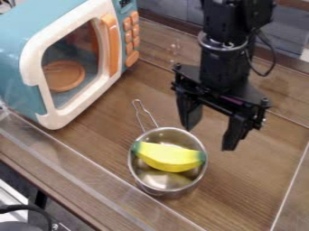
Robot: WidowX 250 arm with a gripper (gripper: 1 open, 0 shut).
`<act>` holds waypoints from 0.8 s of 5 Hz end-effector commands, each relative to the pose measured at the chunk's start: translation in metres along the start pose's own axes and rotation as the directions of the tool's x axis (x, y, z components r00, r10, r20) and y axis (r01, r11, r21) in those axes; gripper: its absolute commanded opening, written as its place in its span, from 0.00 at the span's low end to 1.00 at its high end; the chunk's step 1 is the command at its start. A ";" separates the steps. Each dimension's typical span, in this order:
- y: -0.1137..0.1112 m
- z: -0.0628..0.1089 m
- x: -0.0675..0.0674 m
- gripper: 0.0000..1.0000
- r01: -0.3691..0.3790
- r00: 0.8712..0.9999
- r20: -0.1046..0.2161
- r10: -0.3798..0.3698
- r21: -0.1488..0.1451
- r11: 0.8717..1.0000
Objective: Put the banana in the silver pot
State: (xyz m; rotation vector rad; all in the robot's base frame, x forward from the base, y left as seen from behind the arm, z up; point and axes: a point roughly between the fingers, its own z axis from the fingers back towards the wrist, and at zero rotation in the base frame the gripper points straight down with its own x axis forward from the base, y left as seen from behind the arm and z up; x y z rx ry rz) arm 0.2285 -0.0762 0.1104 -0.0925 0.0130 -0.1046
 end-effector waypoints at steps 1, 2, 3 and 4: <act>0.003 0.004 0.007 1.00 -0.013 0.999 0.030 0.013 -0.005 1.000; 0.017 0.007 0.013 1.00 -0.038 0.999 0.030 0.038 -0.007 0.999; 0.032 0.009 0.014 1.00 -0.076 0.997 0.028 0.077 -0.008 0.997; 0.033 0.012 0.010 1.00 -0.060 0.998 0.019 0.060 -0.005 0.998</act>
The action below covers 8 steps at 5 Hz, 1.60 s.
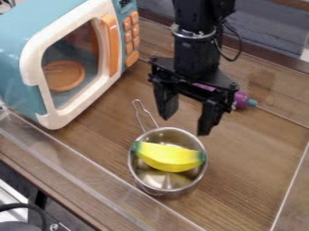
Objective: Put the banana in the silver pot
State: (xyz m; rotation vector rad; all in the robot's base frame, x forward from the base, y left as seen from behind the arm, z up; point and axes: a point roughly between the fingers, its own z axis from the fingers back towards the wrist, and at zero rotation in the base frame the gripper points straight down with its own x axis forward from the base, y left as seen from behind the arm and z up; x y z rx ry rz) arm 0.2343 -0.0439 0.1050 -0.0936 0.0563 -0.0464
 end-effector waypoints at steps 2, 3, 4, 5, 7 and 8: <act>-0.007 0.001 0.005 1.00 -0.053 0.998 0.039 0.053 -0.001 0.999; -0.014 -0.014 0.006 1.00 -0.131 0.991 0.032 0.131 -0.002 0.991; -0.015 -0.017 0.006 1.00 -0.142 0.989 0.035 0.142 -0.009 0.990; -0.013 -0.021 0.005 1.00 -0.167 0.986 0.029 0.167 -0.008 0.986; -0.013 -0.015 0.011 1.00 -0.155 0.988 0.025 0.155 -0.010 0.988; -0.008 0.000 0.016 1.00 -0.172 0.985 0.029 0.173 -0.025 0.985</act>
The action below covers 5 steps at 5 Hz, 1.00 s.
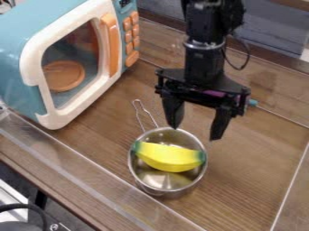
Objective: Put the banana in the silver pot
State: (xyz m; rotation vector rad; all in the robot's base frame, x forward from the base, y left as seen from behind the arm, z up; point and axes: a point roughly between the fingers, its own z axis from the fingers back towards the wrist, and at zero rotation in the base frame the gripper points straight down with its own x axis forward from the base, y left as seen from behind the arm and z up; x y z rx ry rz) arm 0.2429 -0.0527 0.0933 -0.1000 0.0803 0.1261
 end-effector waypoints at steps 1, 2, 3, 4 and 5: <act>0.003 0.030 0.014 1.00 -0.002 0.997 0.073 0.005 -0.038 0.999; 0.007 0.061 0.033 1.00 0.043 0.987 0.157 -0.031 -0.071 0.997; 0.025 0.093 0.051 1.00 0.096 0.968 0.241 -0.077 -0.070 0.993; 0.032 0.081 0.055 1.00 0.093 0.961 0.265 -0.075 -0.057 0.994; 0.030 0.066 0.061 1.00 0.082 0.958 0.279 -0.067 -0.043 0.996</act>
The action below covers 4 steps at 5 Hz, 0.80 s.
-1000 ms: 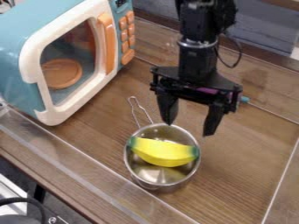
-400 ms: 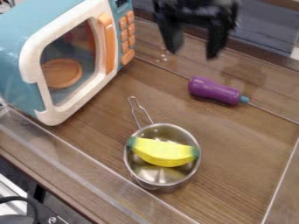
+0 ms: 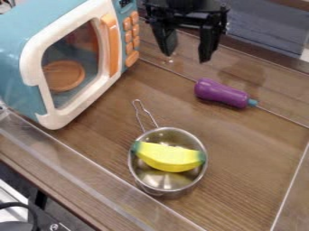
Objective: Put the banana in the silver pot
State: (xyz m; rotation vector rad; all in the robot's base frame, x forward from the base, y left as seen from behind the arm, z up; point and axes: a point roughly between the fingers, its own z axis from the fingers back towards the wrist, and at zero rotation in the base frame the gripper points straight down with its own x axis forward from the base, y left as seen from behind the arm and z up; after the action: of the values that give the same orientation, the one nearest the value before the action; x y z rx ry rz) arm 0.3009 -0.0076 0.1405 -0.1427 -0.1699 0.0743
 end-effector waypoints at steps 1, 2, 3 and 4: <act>-0.001 -0.002 0.006 1.00 -0.027 0.998 0.049 0.026 0.015 1.000; -0.001 -0.010 0.009 1.00 -0.054 0.997 0.064 0.053 0.023 0.998; -0.004 -0.011 0.020 1.00 0.024 0.998 0.060 -0.025 0.012 1.000; -0.007 -0.010 0.030 1.00 0.079 0.995 0.054 -0.079 -0.002 0.997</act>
State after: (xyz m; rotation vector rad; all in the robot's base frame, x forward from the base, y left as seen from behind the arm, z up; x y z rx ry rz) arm 0.3256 -0.0110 0.1194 -0.1384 -0.1709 0.0162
